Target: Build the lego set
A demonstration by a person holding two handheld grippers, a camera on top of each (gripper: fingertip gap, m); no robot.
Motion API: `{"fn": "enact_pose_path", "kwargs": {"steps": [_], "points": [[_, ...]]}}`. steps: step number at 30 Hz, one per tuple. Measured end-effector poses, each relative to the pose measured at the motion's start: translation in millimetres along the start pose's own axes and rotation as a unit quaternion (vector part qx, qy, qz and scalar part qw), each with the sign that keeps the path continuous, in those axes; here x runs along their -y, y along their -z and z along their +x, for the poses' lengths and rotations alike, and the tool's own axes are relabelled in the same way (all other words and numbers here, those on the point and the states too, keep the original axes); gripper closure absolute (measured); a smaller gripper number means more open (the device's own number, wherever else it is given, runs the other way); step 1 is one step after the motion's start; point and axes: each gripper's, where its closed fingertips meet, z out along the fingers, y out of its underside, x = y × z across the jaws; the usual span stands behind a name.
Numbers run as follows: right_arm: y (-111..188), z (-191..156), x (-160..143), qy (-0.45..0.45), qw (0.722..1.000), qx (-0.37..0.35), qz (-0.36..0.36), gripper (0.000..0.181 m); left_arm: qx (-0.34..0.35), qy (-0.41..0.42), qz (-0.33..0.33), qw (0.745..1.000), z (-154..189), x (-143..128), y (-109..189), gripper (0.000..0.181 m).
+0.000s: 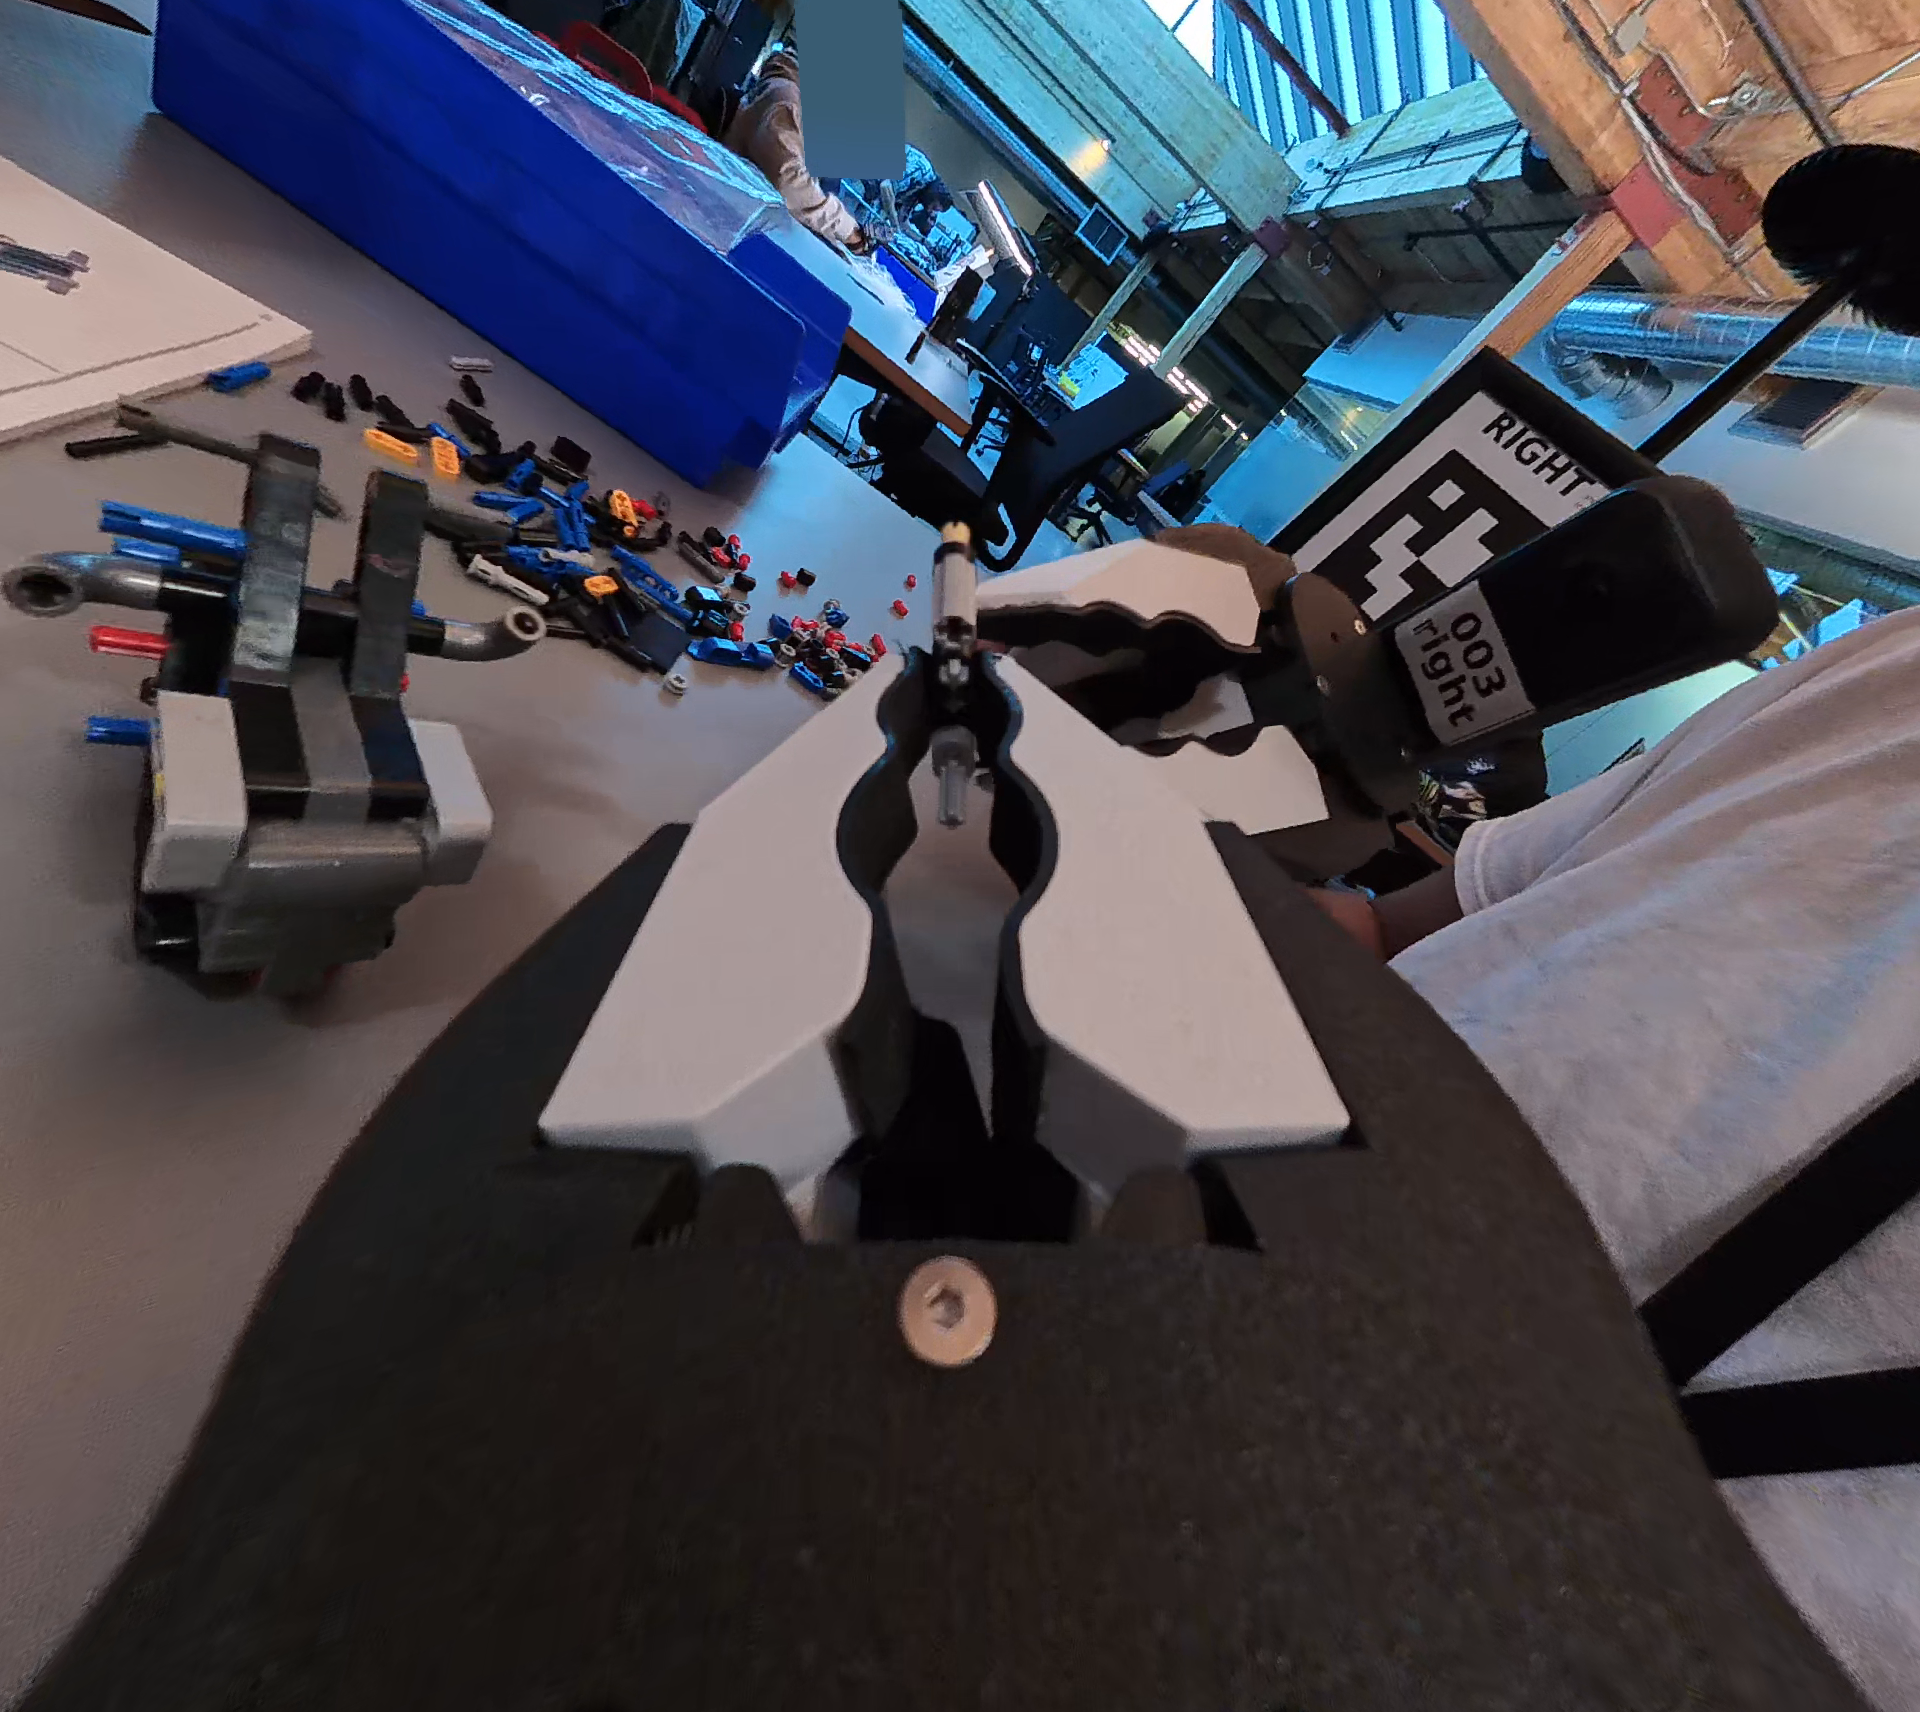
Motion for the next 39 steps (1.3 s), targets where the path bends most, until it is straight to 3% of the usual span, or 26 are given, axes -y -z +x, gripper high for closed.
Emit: {"fn": "enact_pose_path", "kwargs": {"steps": [10, 16, 20, 39], "points": [[5, 14, -9, -0.055, 0.998, -0.012, 0.028, 0.155, 0.007, 0.009, 0.007, 1.000, -7, 4, 5, 0.176], [5, 6, -16, -0.166, 0.982, 0.056, 0.078, 0.156, 0.011, 0.019, 0.008, 1.000, -12, 5, 7, 0.175], [8, 16, -18, -0.190, 0.976, 0.051, 0.090, 0.158, 0.011, 0.025, 0.007, 1.000, -13, 5, 7, 0.176], [-2, 16, -28, -0.199, 0.976, 0.058, 0.066, 0.160, 0.014, 0.063, -0.007, 0.998, -27, -3, 6, 0.176]]}}
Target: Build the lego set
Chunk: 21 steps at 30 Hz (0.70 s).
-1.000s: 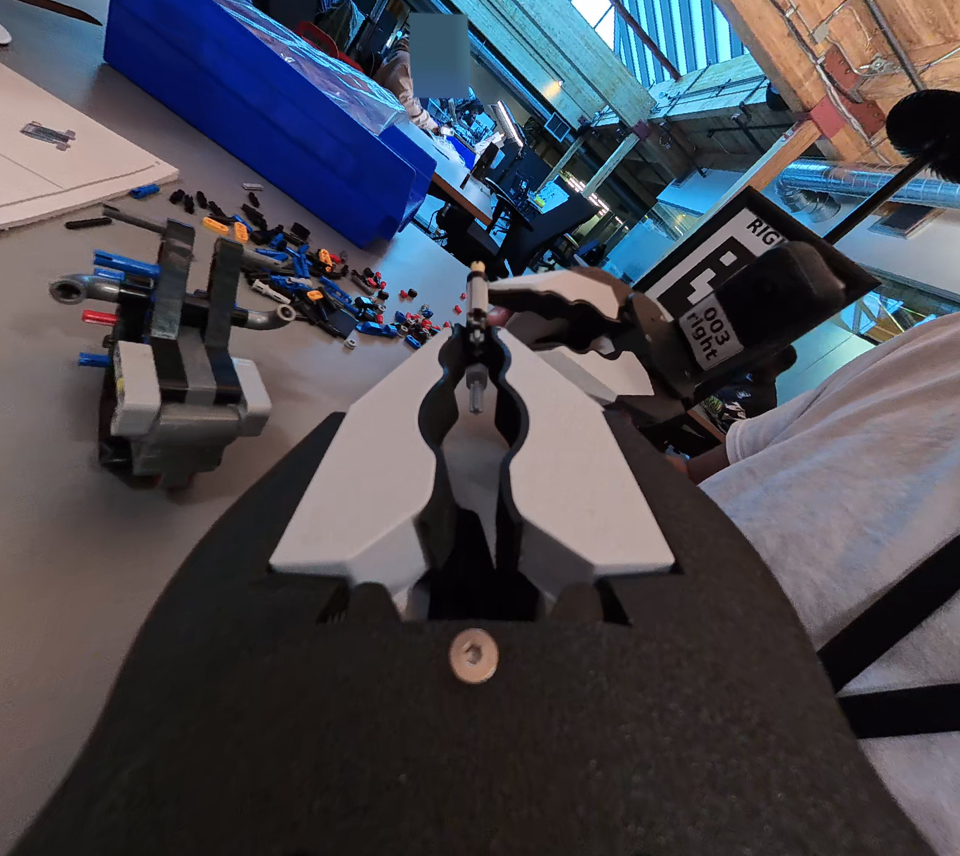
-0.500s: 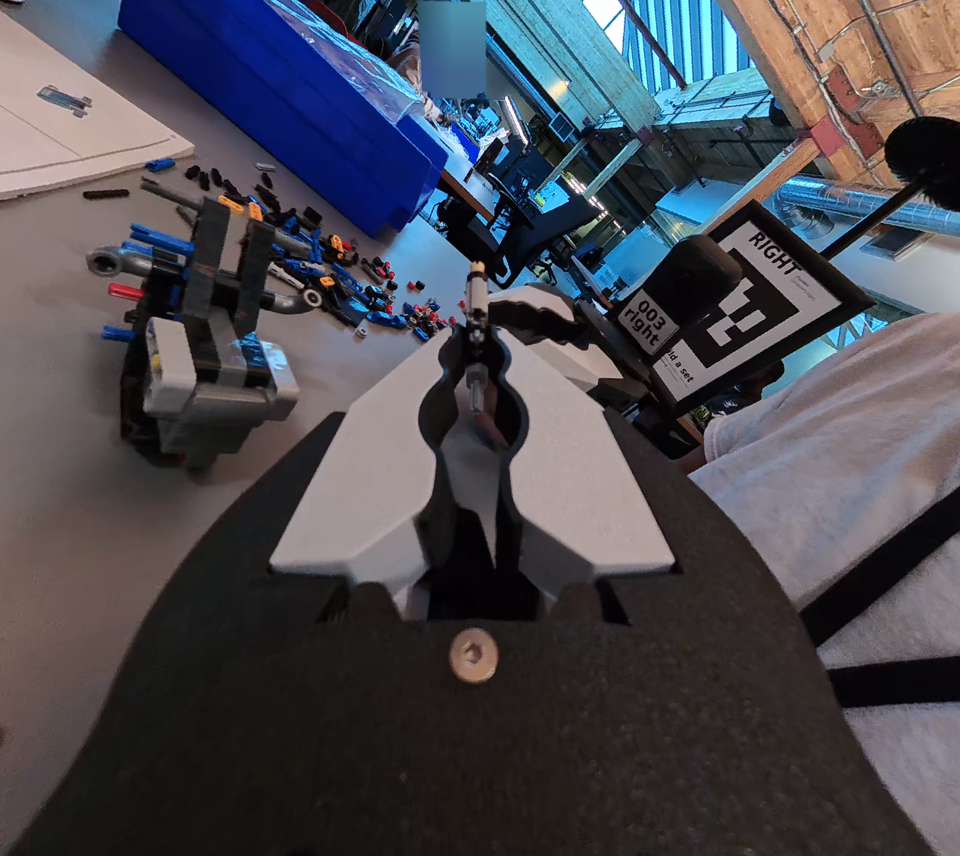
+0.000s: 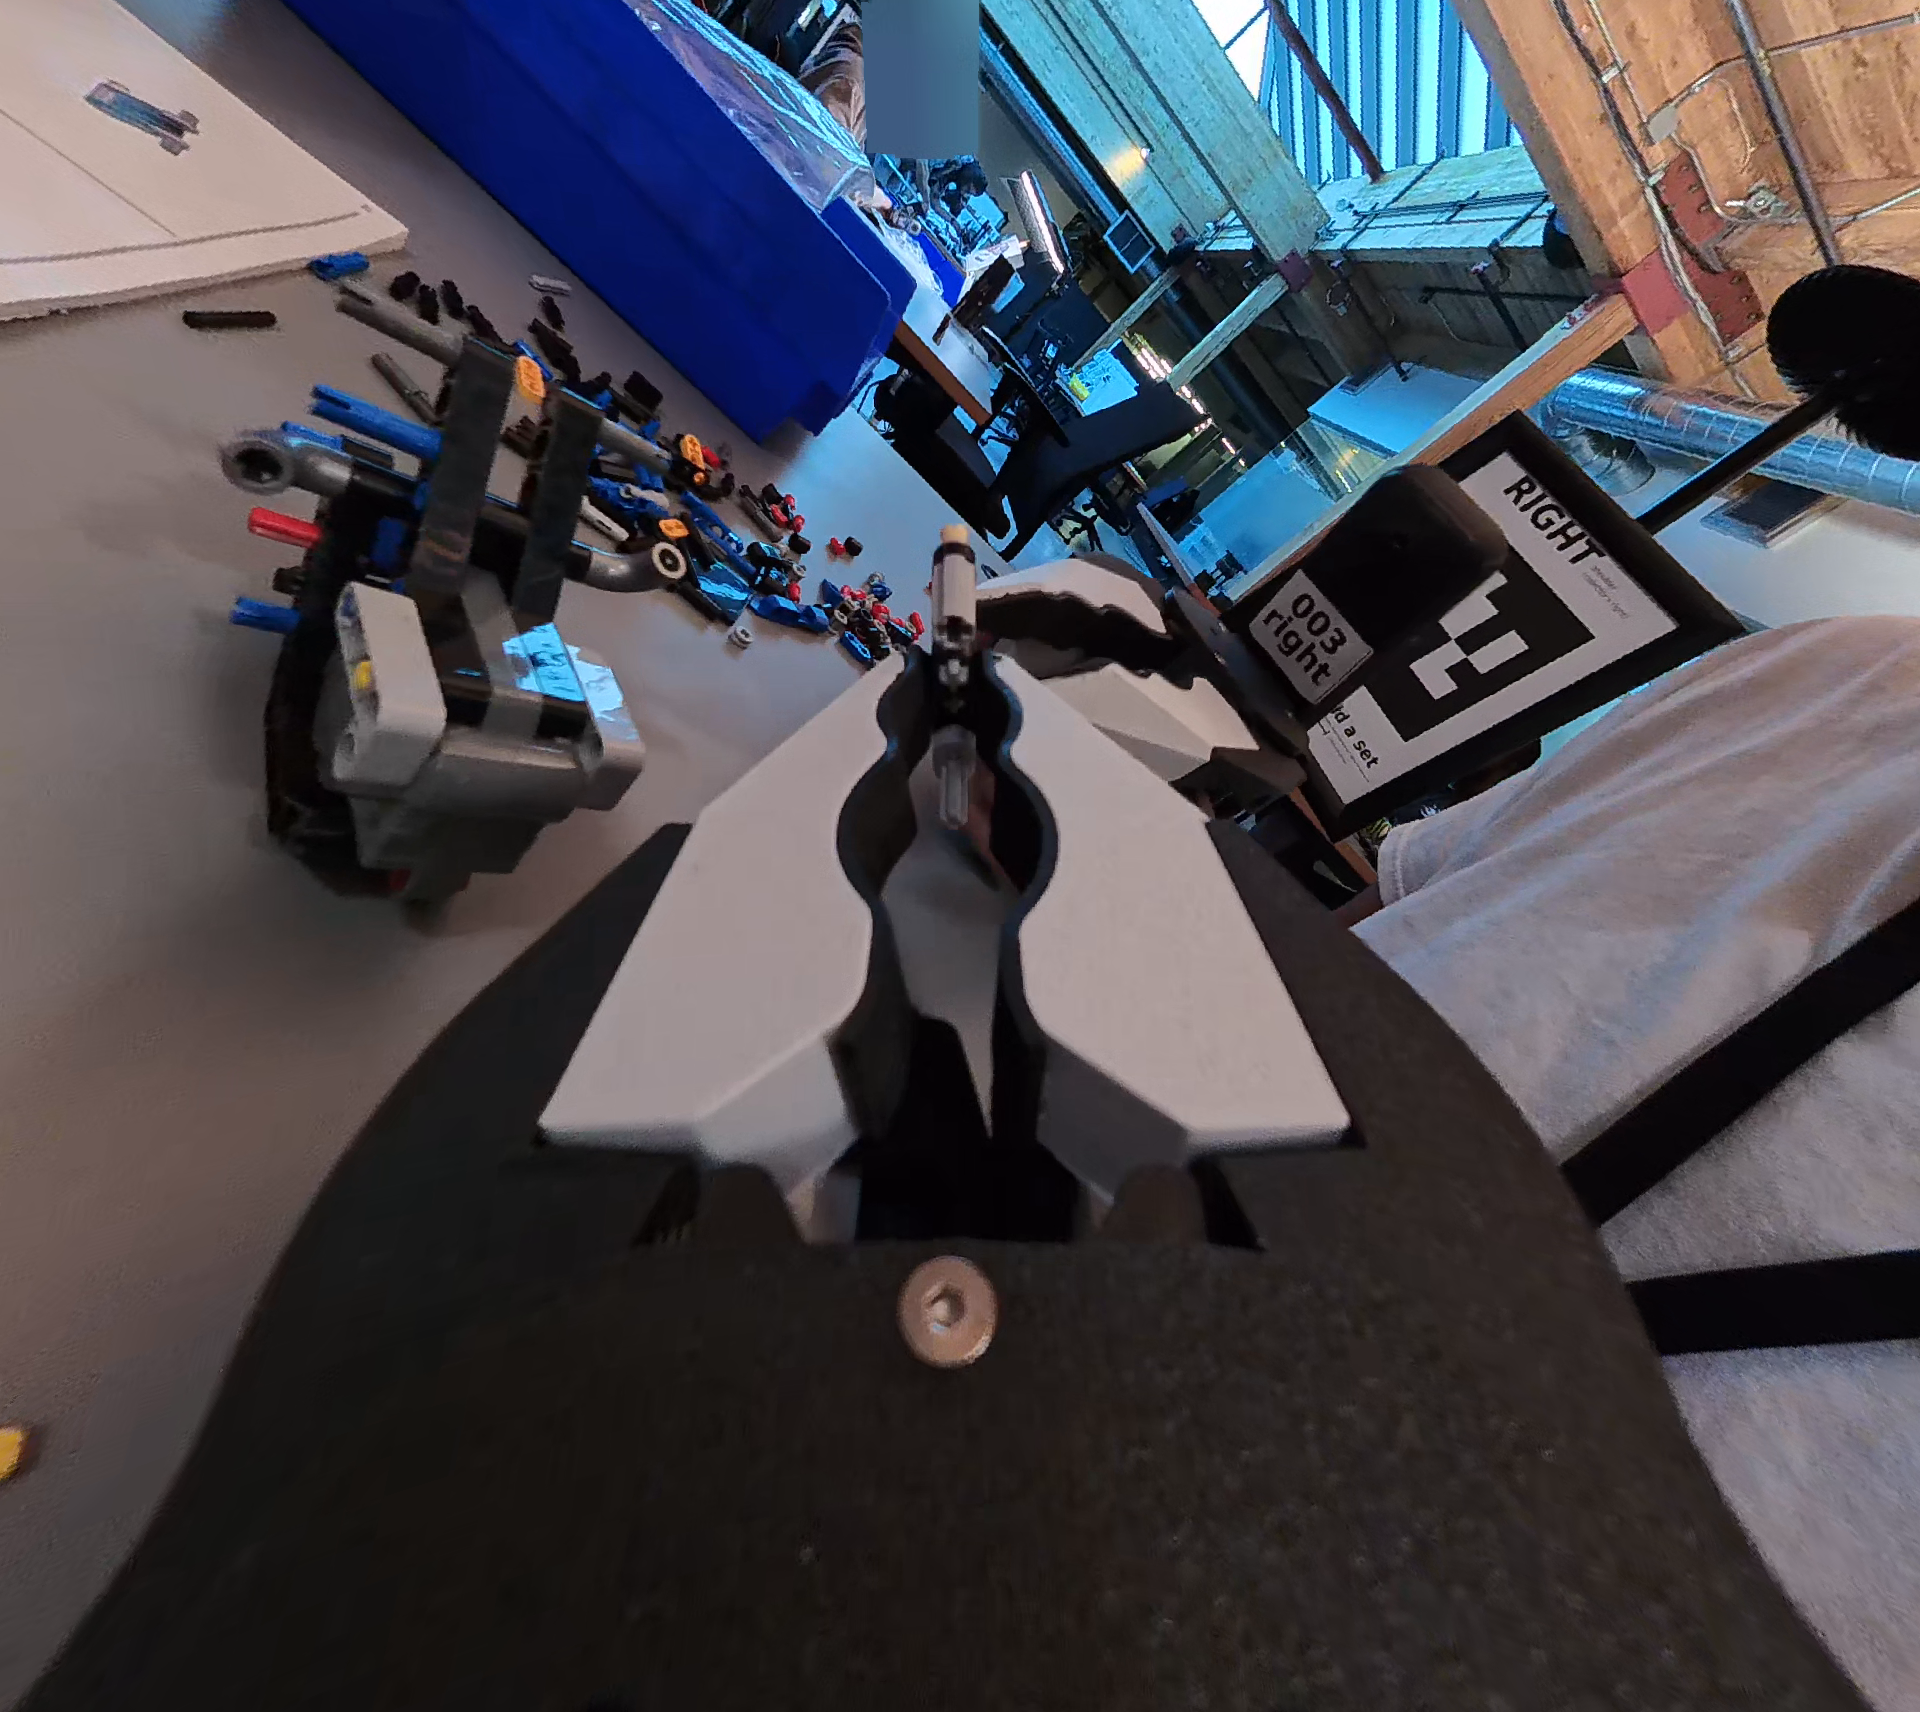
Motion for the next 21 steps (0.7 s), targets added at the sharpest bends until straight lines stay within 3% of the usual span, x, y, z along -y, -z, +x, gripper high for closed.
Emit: {"fn": "enact_pose_path", "kwargs": {"steps": [21], "points": [[-1.2, -3.9, -1.0, 0.015, 1.000, 0.003, -0.004, 0.162, -0.002, 0.002, 0.000, 1.000, 1.8, -1.0, -0.8, 0.176]]}}
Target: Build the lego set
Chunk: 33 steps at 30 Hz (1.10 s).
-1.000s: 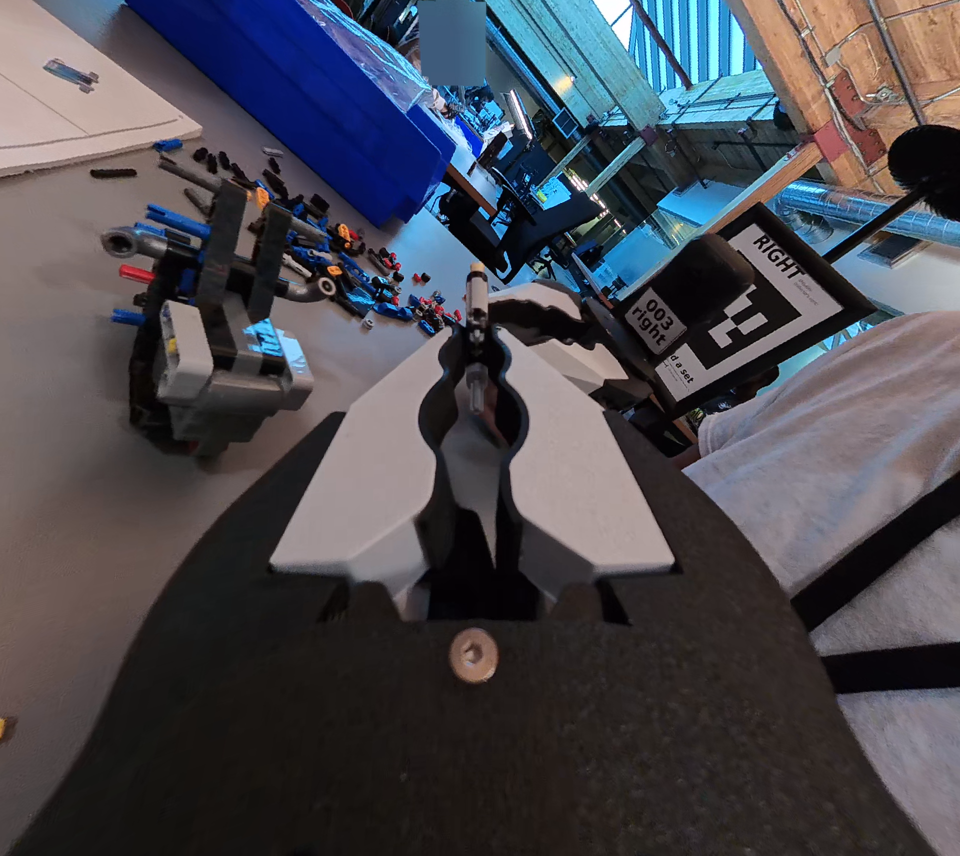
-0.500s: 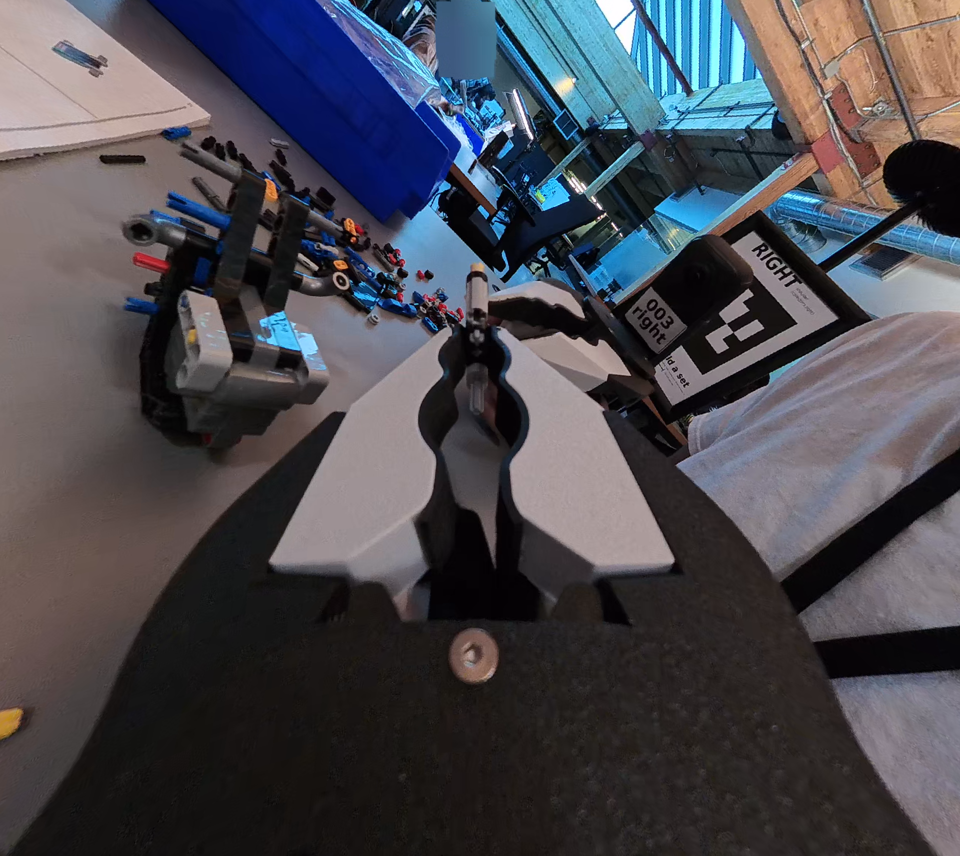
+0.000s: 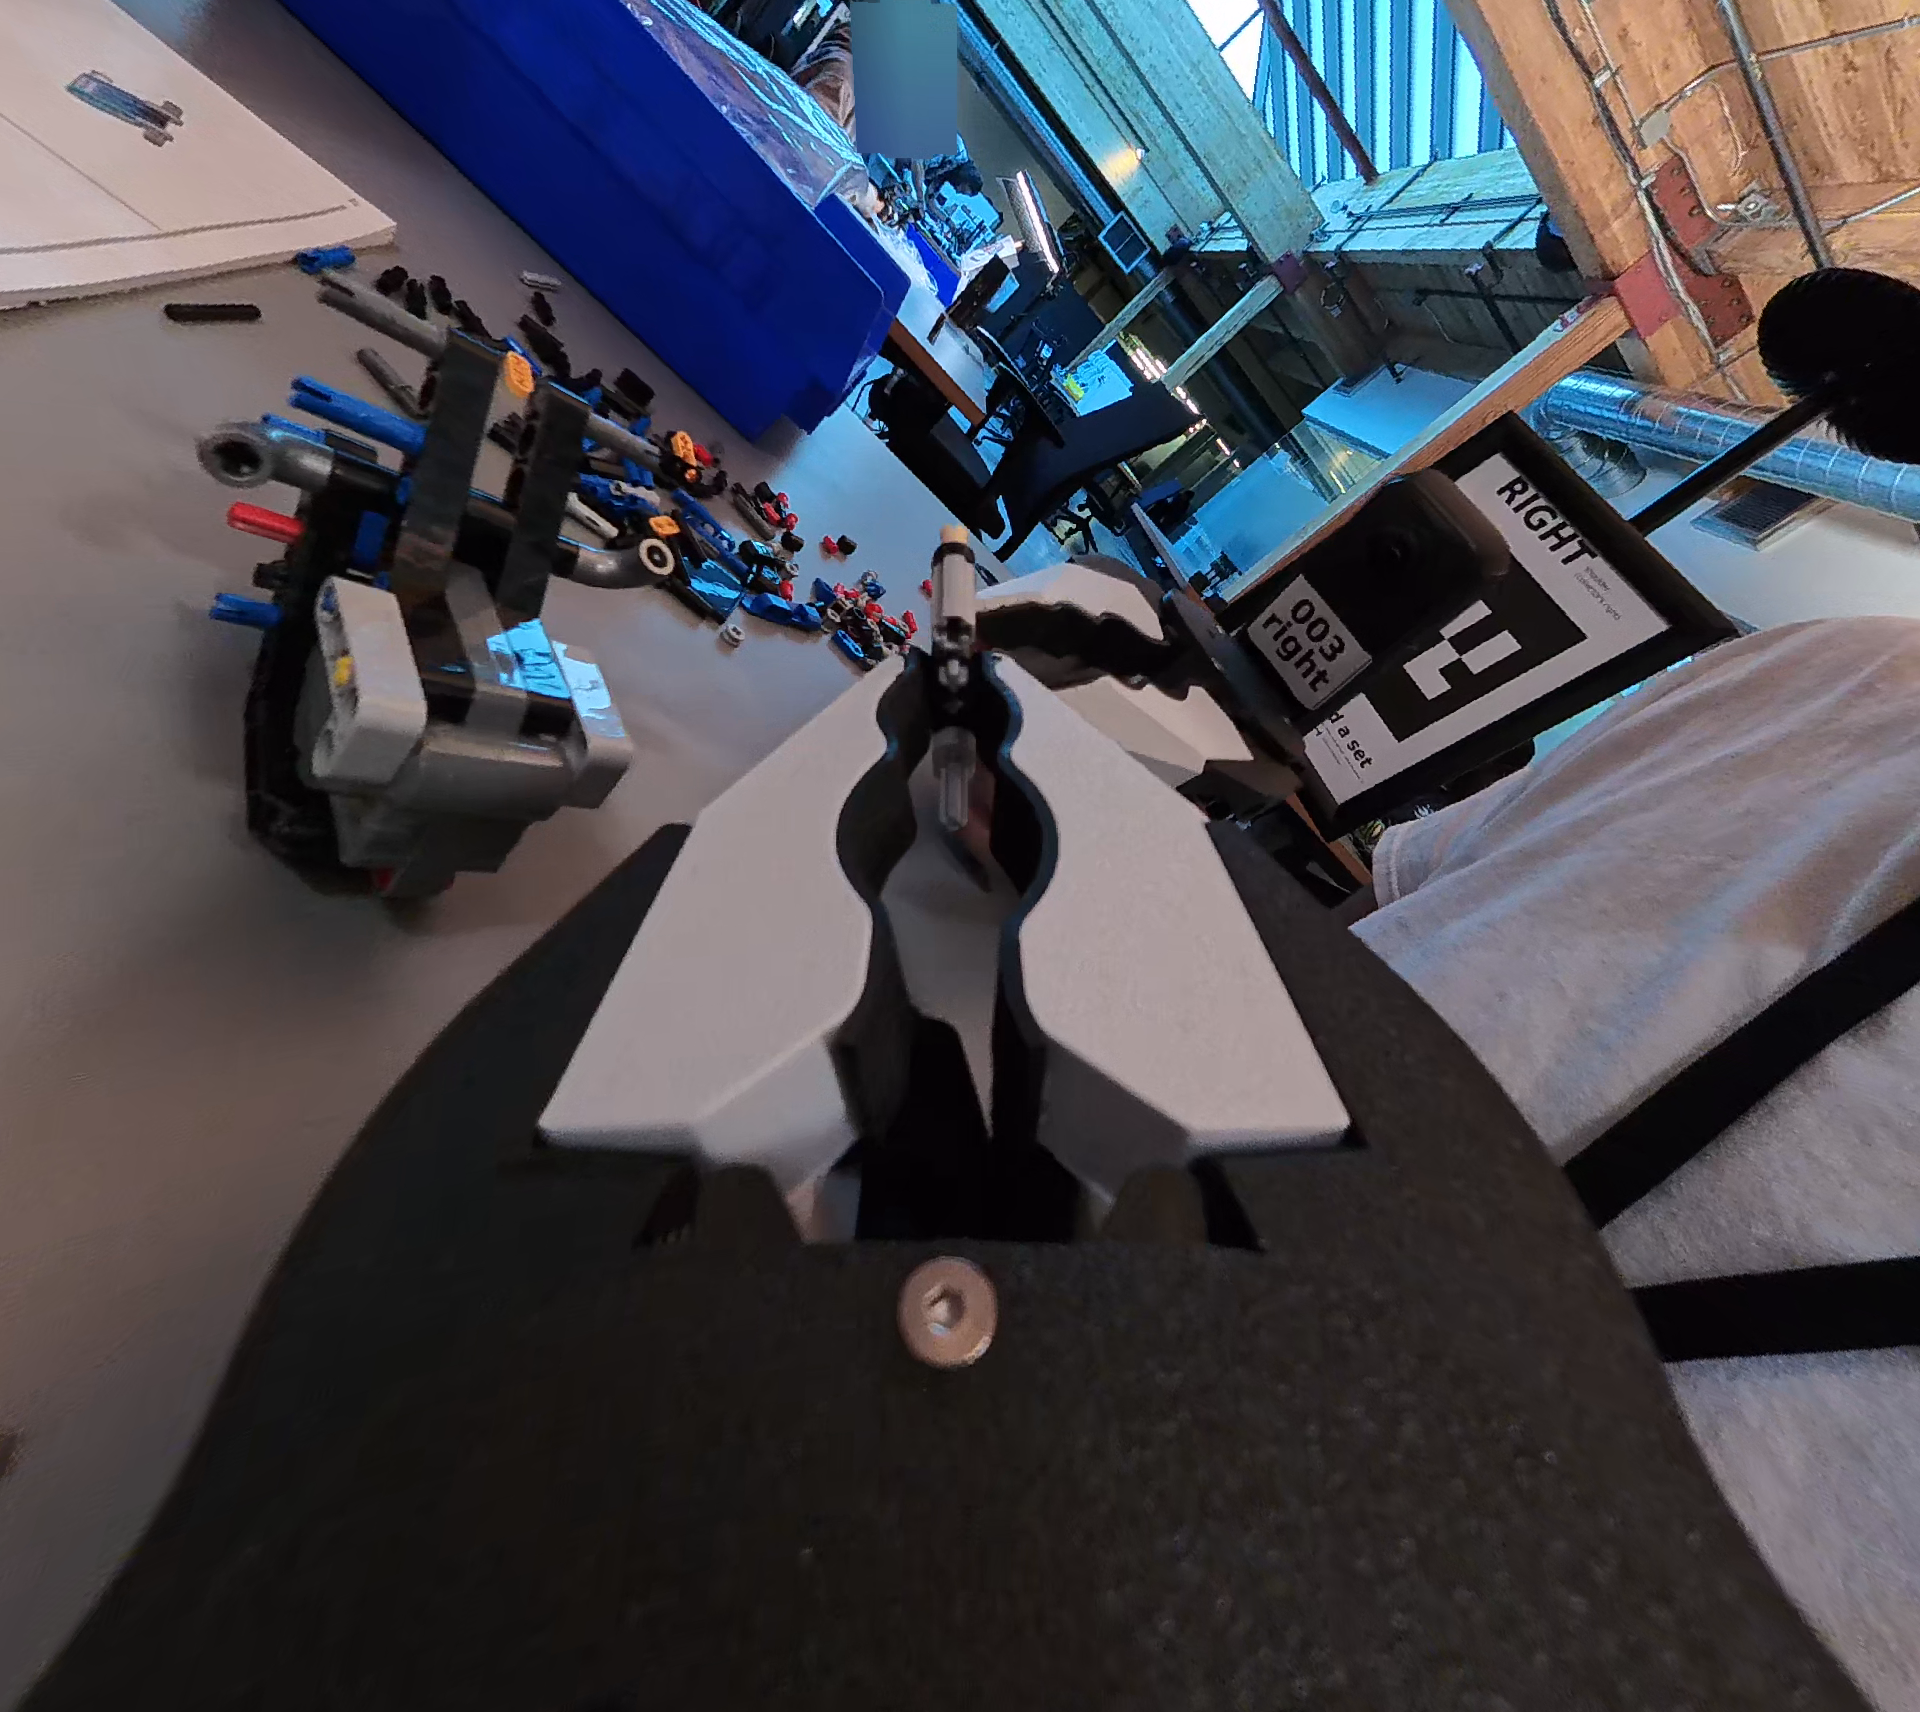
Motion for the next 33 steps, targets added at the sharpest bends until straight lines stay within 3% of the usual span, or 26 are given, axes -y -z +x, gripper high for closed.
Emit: {"fn": "enact_pose_path", "kwargs": {"steps": [24, 27, 33], "points": [[-1, 0, -1, 0.009, 1.000, -0.006, -0.004, 0.163, -0.002, 0.002, 0.002, 1.000, 1, 0, 0, 0.176], [-1, 6, 2, 0.016, 0.999, -0.034, 0.001, 0.159, -0.008, 0.006, 0.007, 1.000, 2, 1, -1, 0.176], [-6, -13, 8, 0.052, 0.998, -0.031, 0.007, 0.150, -0.016, 0.010, 0.009, 1.000, 5, -1, -4, 0.175]]}}
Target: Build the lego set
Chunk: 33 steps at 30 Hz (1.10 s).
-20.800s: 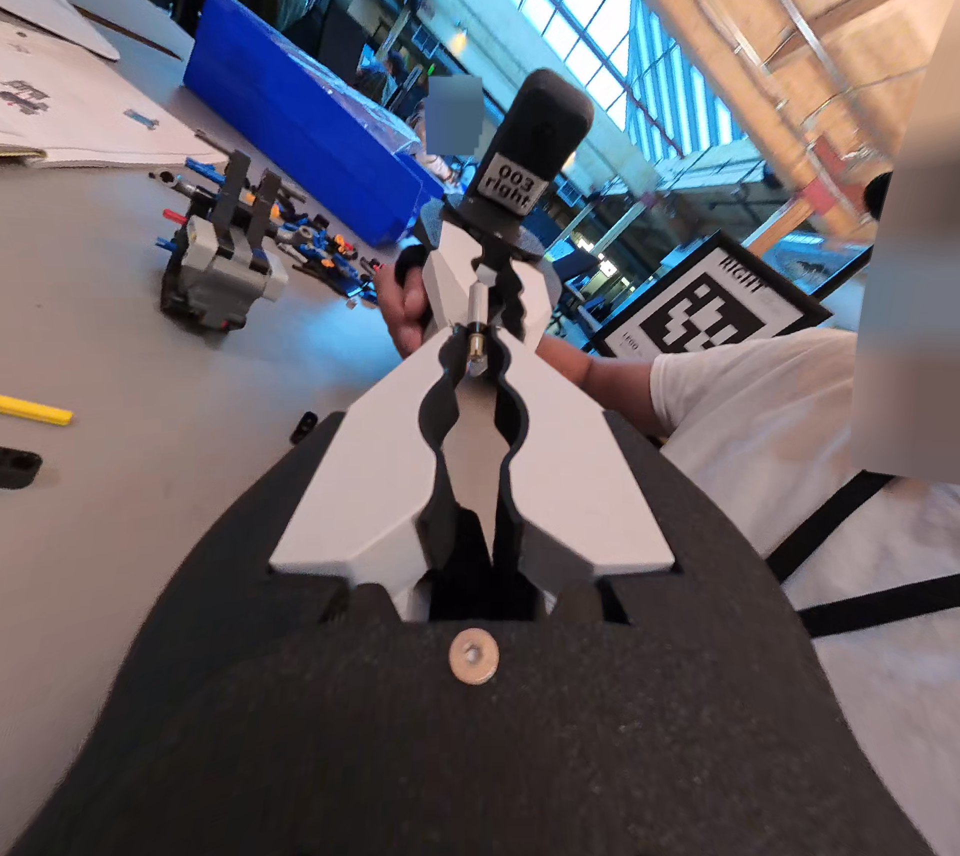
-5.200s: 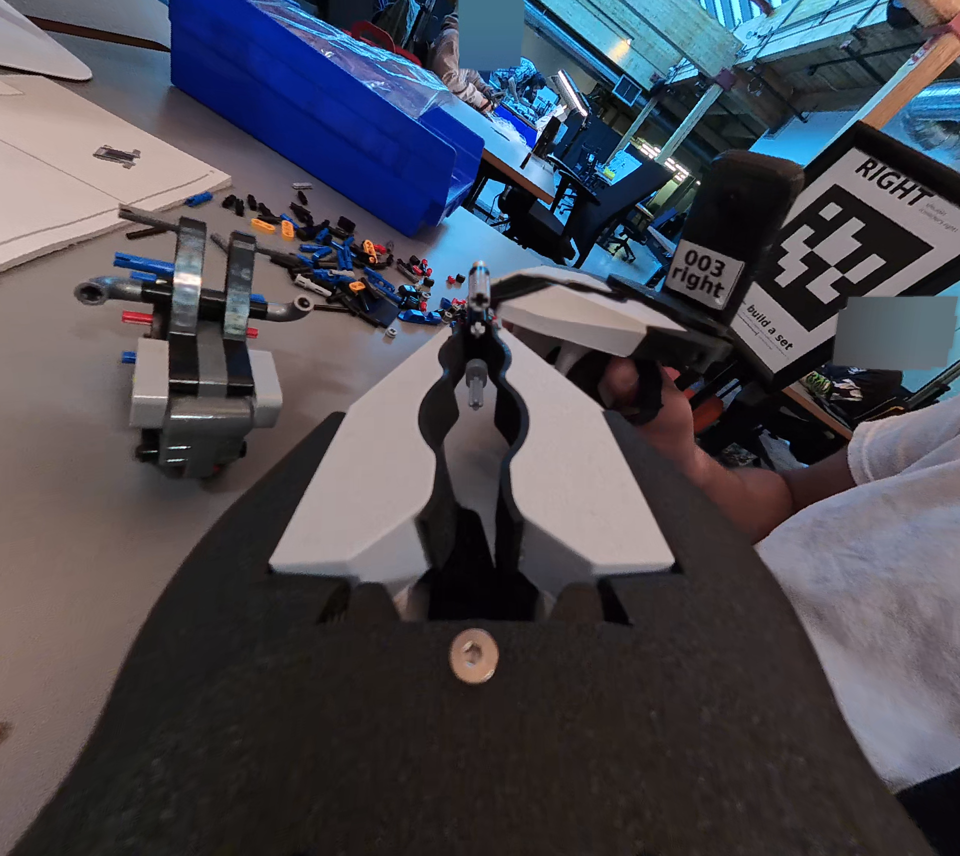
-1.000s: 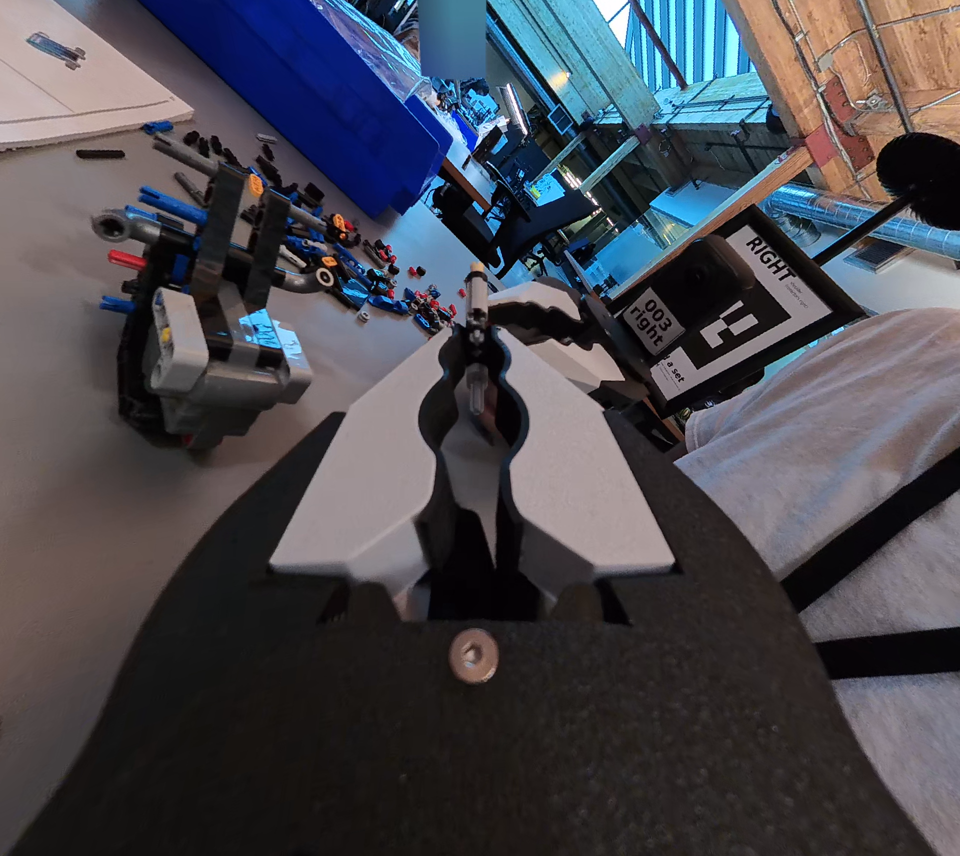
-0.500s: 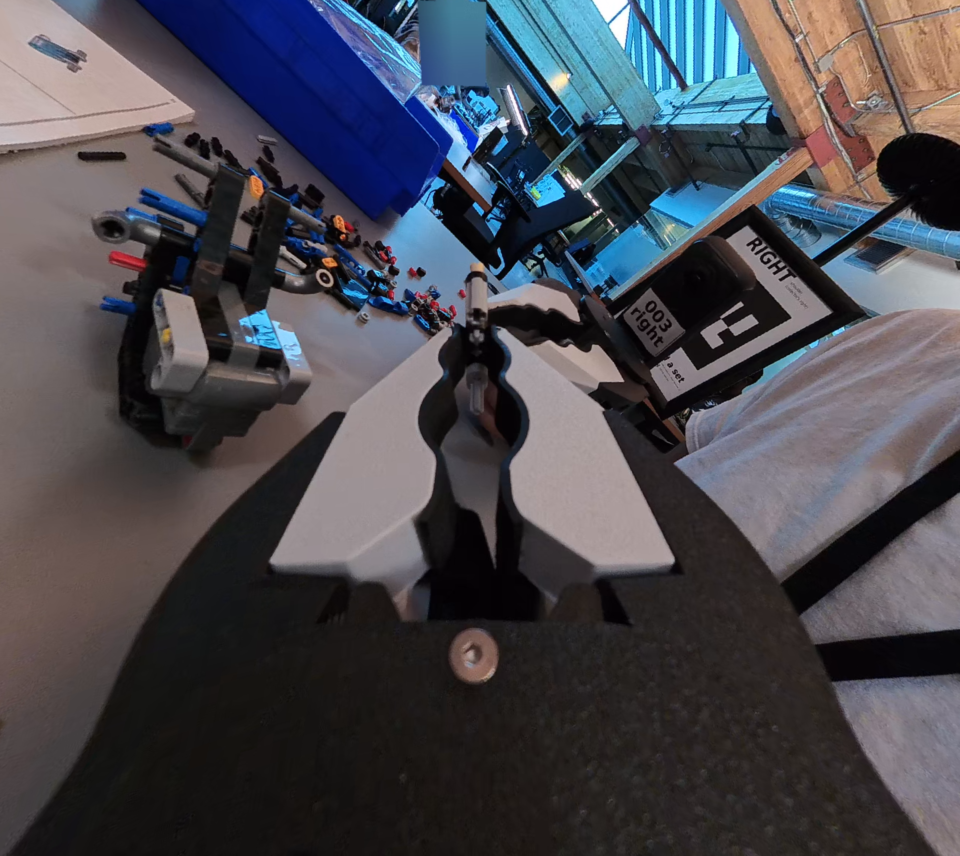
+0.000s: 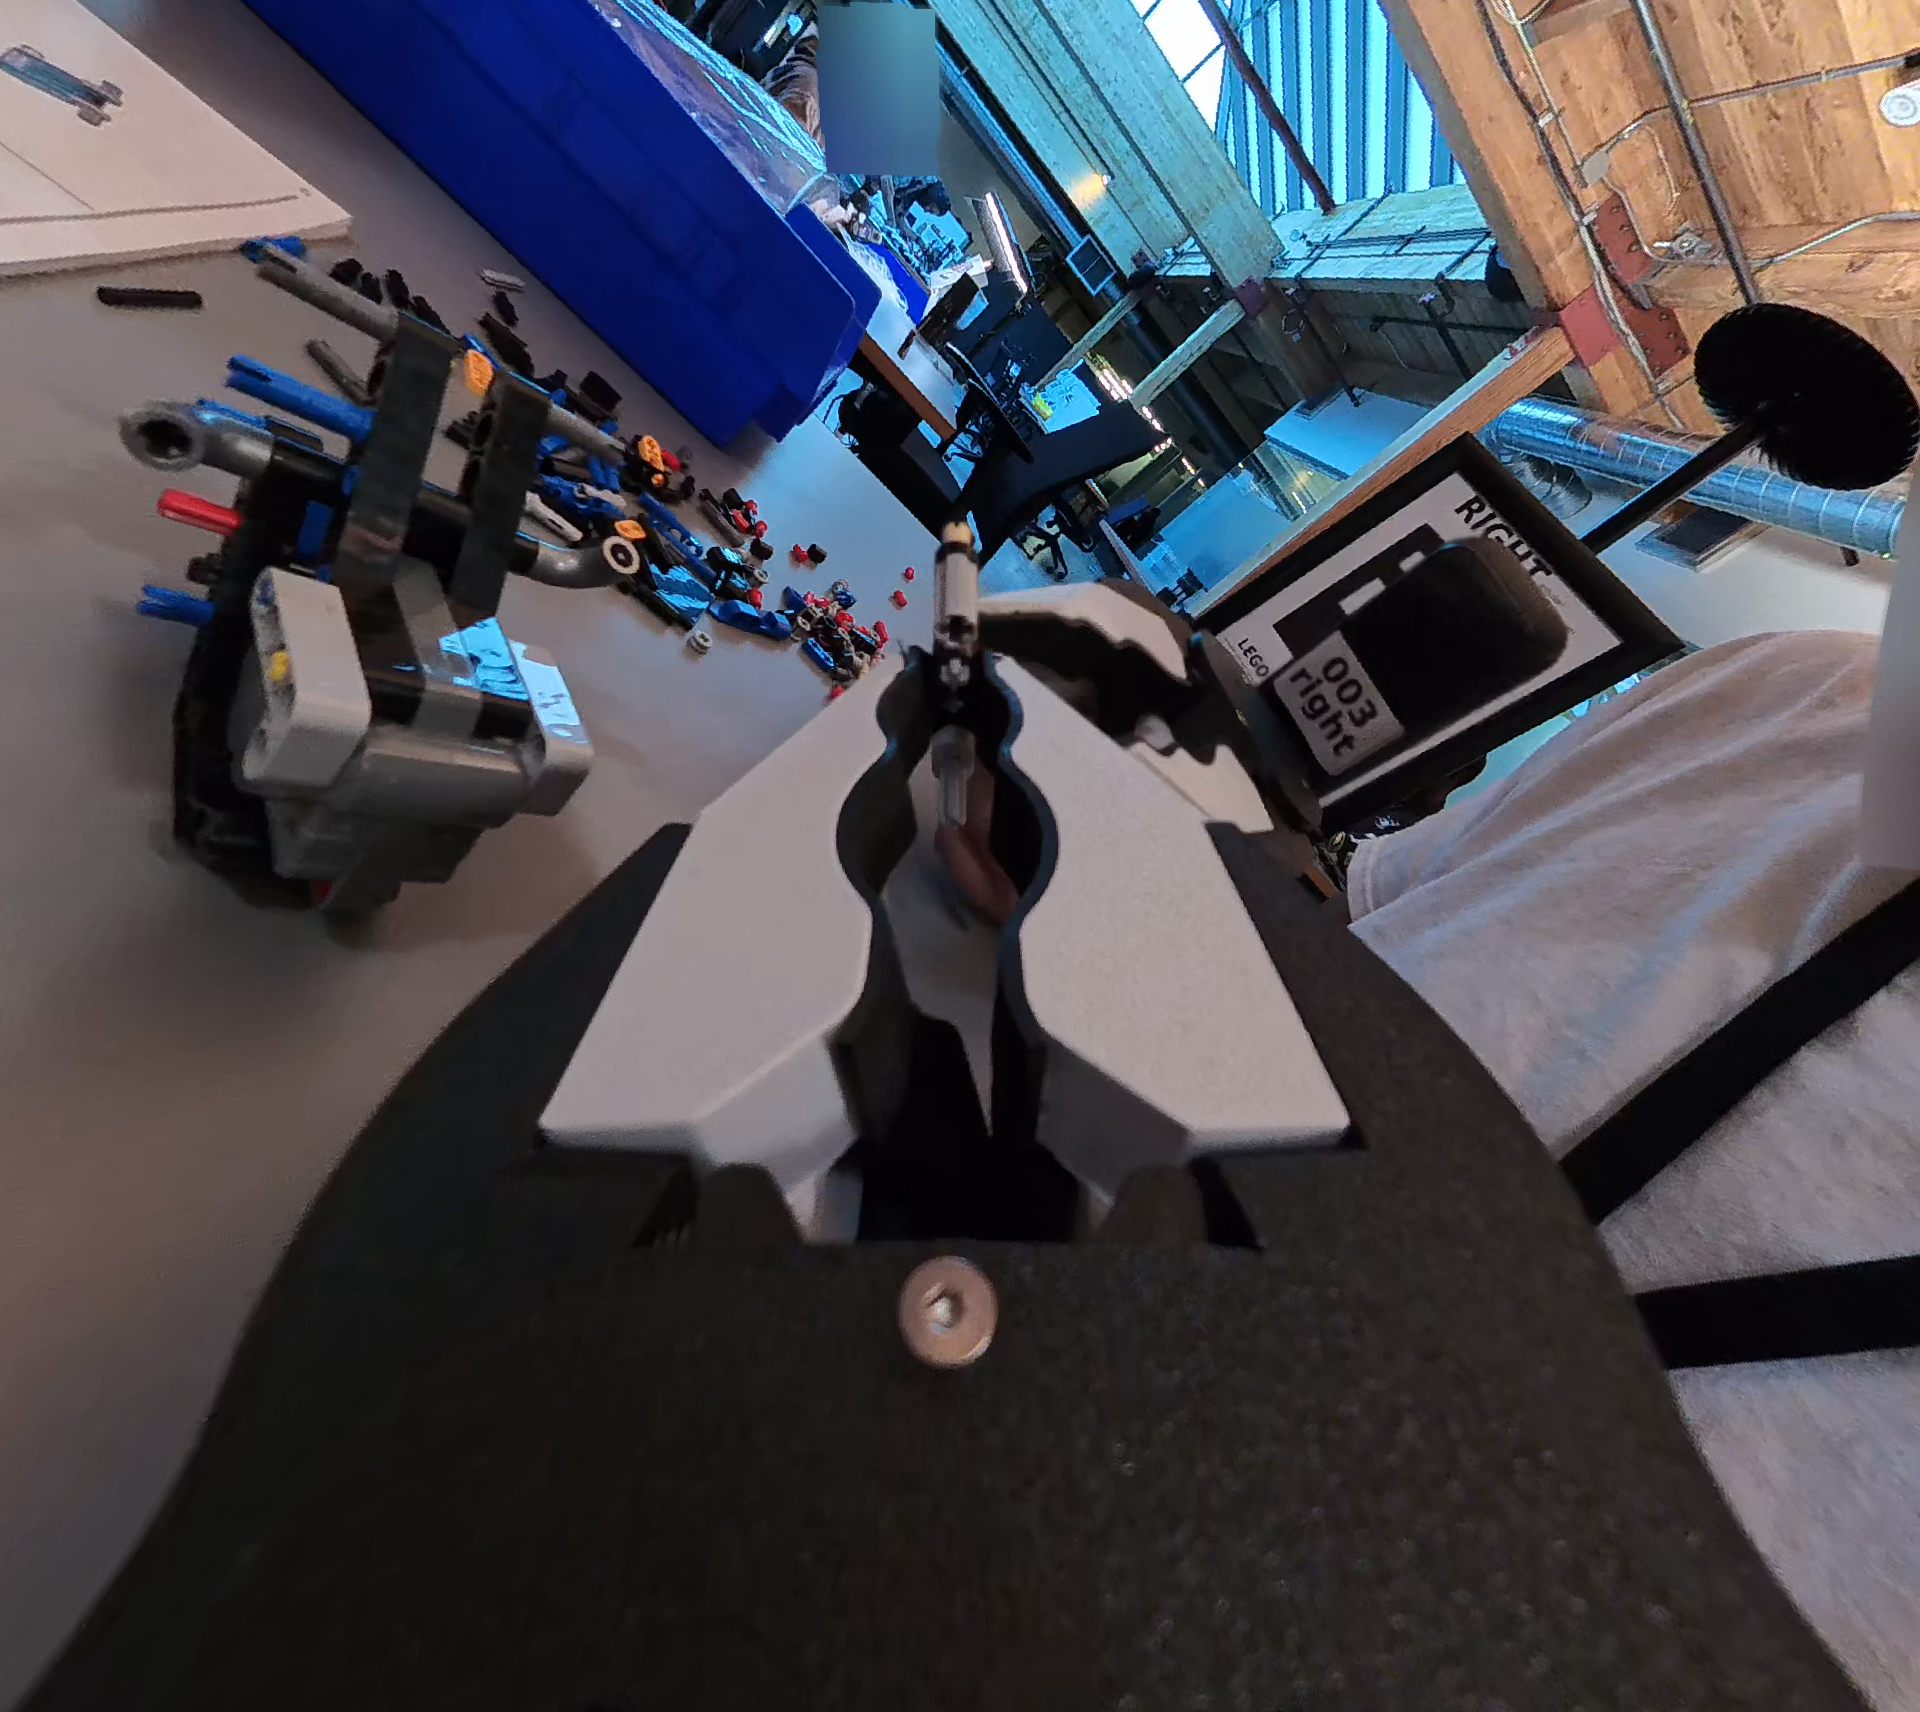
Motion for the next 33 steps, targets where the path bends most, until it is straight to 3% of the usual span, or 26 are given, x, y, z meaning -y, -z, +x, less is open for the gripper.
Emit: {"fn": "enact_pose_path", "kwargs": {"steps": [7, 33], "points": [[-3, -4, 0, 0.014, 1.000, 0.009, 0.006, 0.140, 0.007, -0.026, -0.016, 1.000, 1, -4, 0, 0.175], [-11, -3, -16, 0.089, 0.995, -0.036, -0.041, 0.143, 0.080, -0.108, -0.035, 0.990, -7, -10, -3, 0.175]]}}
